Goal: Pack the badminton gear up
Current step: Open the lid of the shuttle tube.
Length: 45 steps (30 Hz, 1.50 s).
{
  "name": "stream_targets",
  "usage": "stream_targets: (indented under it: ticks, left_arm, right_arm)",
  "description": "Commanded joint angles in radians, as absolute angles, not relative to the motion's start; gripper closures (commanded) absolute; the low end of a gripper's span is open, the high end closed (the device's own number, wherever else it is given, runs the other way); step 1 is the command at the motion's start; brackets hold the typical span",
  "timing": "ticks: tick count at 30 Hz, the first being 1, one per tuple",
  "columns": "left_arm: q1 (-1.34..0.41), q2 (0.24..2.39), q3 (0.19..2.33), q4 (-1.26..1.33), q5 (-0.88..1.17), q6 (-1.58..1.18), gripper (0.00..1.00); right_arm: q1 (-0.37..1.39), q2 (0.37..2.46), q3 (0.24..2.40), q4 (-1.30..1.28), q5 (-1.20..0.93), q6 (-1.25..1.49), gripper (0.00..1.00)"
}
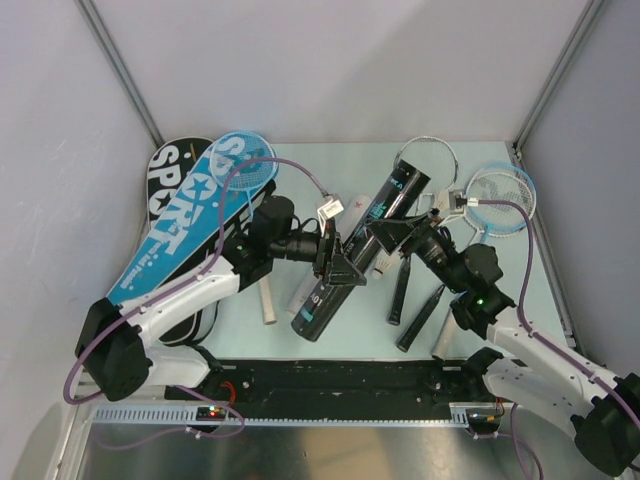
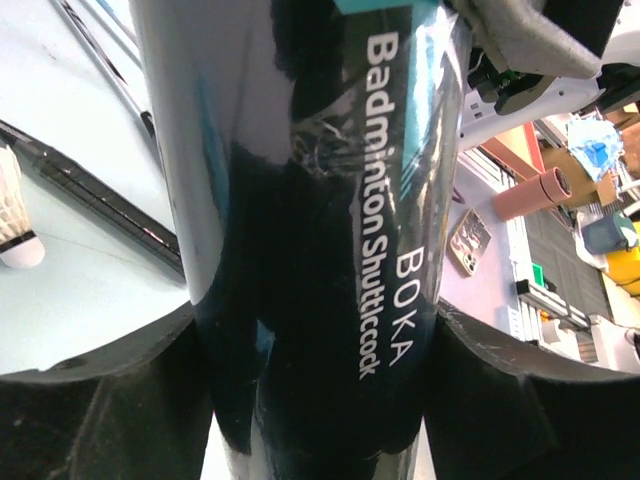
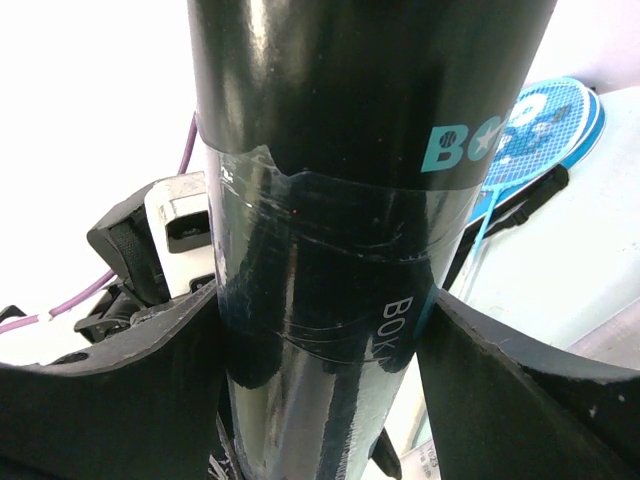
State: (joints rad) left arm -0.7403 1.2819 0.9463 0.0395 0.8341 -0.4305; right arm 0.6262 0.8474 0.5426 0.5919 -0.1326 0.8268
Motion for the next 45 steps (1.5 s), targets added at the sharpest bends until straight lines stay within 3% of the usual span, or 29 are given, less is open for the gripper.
stream_targets:
  ticks: [1,11,17,20,24,30,39,45]
  left_arm:
    - [-0.746,1.273,0.985,0.064,0.836,-0.468,0.36]
    - [-0.655,1.182,0.896,0.058,0.823,-0.450,0.62]
    - [-0.576,1.081,0.825,0.034,0.865,-0.374,0.65]
    - [-0.563,1.010,0.825,-0.081,0.846,-0.224,0.65]
    - [-0.563,0.896,0.805,-0.262,0.661,0.023,0.65]
    - [-0.570,0.742,0.777,-0.338,0.513,0.191,0.65]
    - [-0.724,0.704,0.752,-0.455,0.207,0.354,0.67]
    - [-0.763,0.694,0.760,-0.485,0.183,0.374,0.67]
  right_arm:
    - [0.646,0.828,0.558,0.668,-0.080,0.807,0.56]
    - [0.567,0.664,0.563,0.372,-0.165,0.758,0.09]
    - [0.448,0.549,0.604,0.161,-0.280,0.702,0.01]
    - [0.407,0.535,0.673,0.052,-0.336,0.653,0.01]
    - [0.387,0.558,0.811,-0.072,-0.387,0.610,0.00]
    - [0.387,0.608,0.960,-0.100,-0.509,0.612,0.04]
    - [0.387,0.751,1.139,-0.080,-0.650,0.604,0.31]
    - [0.397,0.845,1.157,-0.151,-0.678,0.567,0.50]
